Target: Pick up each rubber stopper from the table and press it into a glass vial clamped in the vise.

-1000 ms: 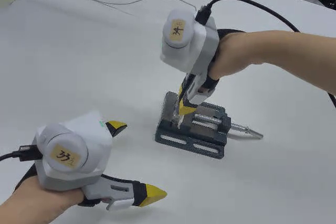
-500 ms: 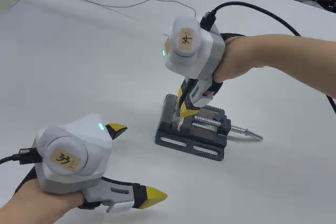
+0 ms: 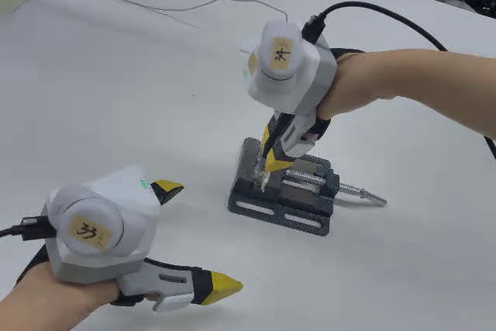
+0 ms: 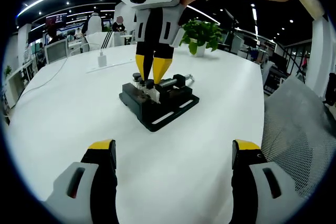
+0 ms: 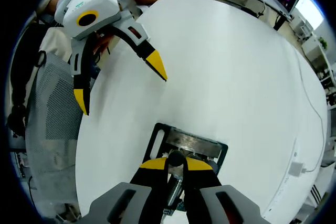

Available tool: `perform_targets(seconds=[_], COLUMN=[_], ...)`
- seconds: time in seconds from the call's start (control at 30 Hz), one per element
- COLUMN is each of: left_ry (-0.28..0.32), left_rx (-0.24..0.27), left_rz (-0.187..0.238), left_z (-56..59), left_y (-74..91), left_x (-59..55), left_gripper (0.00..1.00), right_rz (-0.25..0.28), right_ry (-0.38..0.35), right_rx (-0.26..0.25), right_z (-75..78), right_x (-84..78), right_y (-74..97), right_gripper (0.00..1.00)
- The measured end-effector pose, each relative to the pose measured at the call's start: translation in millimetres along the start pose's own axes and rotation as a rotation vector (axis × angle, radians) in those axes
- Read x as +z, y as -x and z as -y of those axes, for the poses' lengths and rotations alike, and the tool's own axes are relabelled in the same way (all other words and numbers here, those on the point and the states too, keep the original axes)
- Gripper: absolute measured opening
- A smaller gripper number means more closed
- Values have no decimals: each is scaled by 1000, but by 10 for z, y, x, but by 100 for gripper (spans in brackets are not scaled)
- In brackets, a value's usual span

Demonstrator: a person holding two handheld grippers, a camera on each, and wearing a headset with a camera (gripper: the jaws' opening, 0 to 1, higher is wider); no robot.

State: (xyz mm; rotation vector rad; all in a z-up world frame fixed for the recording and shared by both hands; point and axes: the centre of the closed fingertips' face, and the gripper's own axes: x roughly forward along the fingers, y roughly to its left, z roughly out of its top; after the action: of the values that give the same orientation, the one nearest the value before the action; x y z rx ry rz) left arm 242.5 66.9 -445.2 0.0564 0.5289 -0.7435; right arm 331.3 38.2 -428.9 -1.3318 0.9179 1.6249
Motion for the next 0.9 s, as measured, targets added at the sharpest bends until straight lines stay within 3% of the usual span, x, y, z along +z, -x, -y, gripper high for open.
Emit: perform_targets(seconds=[0.27, 0.47, 0.9], left_ry=[1, 2, 10], left_rx=[0, -2, -9], left_rz=[0, -3, -7], left_z=[-5, -6, 1], left_y=[5, -5, -22], left_x=[-5, -11, -54], left_gripper=[90, 90, 90], right_rz=[-8, 53, 42], right_ry=[18, -24, -49], right_rx=[-17, -4, 7], right_z=[19, 18, 0], right_x=[-21, 32, 48], right_y=[41, 153, 43], right_gripper=[10, 3, 0])
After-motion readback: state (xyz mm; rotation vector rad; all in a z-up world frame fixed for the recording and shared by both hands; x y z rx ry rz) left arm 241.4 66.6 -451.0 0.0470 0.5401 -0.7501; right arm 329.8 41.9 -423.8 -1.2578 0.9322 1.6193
